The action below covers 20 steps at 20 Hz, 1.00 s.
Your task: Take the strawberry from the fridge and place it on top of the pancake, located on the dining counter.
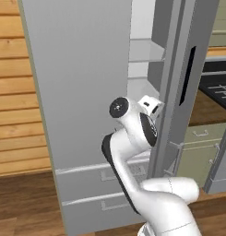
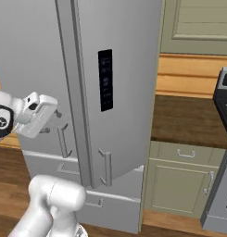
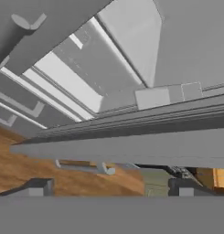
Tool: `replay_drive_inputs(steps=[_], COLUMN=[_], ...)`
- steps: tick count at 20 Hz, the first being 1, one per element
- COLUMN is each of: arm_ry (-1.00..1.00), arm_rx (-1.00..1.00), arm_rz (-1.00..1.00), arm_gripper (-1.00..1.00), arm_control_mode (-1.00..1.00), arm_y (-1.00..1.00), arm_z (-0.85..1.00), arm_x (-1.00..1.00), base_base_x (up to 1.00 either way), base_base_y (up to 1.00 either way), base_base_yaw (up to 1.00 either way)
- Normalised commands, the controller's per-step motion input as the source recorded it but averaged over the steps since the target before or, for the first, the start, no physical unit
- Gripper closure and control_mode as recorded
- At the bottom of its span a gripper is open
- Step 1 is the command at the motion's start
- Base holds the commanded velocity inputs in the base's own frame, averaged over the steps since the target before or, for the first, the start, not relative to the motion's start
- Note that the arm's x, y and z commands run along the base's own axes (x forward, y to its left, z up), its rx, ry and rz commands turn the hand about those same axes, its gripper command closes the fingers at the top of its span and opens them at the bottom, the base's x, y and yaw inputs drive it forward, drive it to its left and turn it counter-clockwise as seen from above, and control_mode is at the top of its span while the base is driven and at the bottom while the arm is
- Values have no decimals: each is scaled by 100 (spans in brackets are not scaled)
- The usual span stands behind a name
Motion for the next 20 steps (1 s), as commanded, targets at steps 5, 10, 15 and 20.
replay_drive_inputs(steps=[5, 10, 15, 20], arm_ry=[49, 31, 10, 24], arm_rx=[-38, -16, -6, -1], arm_rz=[0, -5, -7, -11], arm_gripper=[-100, -100, -100, -100], arm_control_mode=[-100, -100, -100, -100], arm_y=[46, -28, -66, -58], arm_z=[3, -15, -9, 0], arm_x=[55, 54, 11, 5], base_base_x=[0, 0, 0, 0], base_base_y=[0, 0, 0, 0], base_base_yaw=[0, 0, 0, 0])
